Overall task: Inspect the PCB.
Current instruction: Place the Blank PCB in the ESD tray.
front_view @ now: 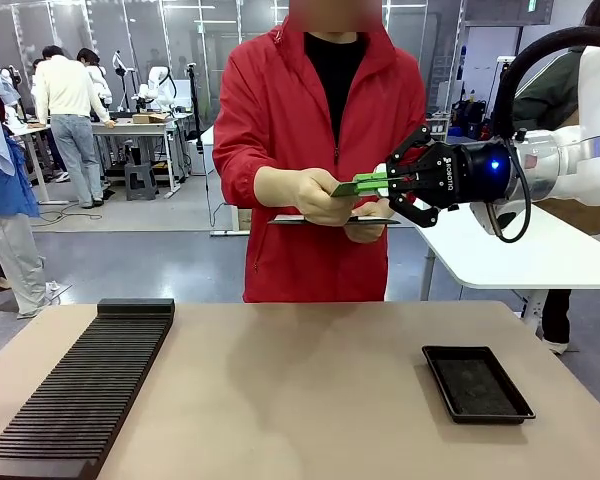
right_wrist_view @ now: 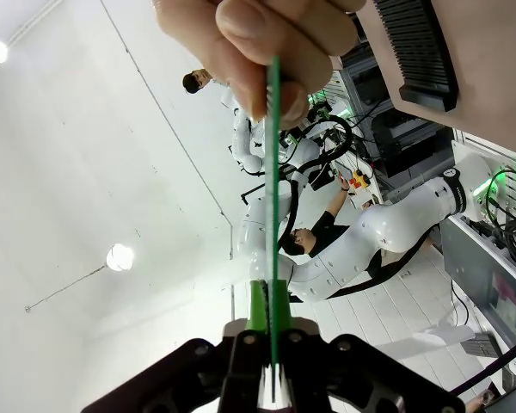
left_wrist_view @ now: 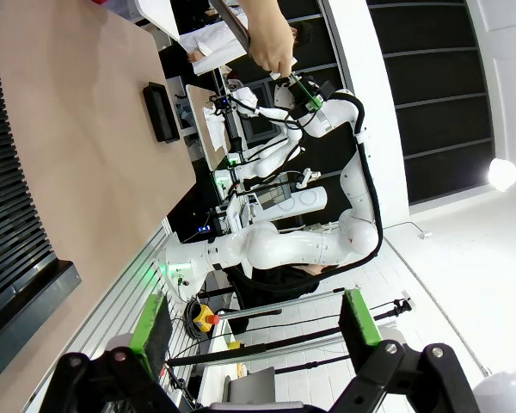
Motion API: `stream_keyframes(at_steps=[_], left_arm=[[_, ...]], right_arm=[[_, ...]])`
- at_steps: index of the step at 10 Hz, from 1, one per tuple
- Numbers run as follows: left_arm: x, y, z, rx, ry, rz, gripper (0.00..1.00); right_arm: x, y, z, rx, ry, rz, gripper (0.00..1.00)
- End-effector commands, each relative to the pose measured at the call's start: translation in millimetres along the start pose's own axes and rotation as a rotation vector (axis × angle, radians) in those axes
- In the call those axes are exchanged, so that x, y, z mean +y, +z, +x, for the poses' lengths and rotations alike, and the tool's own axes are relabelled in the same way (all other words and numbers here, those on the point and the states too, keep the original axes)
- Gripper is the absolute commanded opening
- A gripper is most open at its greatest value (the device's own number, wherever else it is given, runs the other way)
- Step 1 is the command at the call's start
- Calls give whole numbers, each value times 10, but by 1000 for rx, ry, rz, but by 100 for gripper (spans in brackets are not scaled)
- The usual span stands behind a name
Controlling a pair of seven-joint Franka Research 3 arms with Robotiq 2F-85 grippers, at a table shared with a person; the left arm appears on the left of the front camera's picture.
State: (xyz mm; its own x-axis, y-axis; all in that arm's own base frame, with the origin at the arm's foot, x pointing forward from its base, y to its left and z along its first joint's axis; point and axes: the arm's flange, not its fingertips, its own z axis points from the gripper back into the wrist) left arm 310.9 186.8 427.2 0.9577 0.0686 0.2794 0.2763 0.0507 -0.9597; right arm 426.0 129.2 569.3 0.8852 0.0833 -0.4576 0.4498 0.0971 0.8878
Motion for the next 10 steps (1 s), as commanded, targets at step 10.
stream_keyframes(at_steps=[10], left_arm=[[-31, -3, -4, 2, 1, 4, 100]], right_arm=[[7, -16, -6, 0, -1, -7, 0]])
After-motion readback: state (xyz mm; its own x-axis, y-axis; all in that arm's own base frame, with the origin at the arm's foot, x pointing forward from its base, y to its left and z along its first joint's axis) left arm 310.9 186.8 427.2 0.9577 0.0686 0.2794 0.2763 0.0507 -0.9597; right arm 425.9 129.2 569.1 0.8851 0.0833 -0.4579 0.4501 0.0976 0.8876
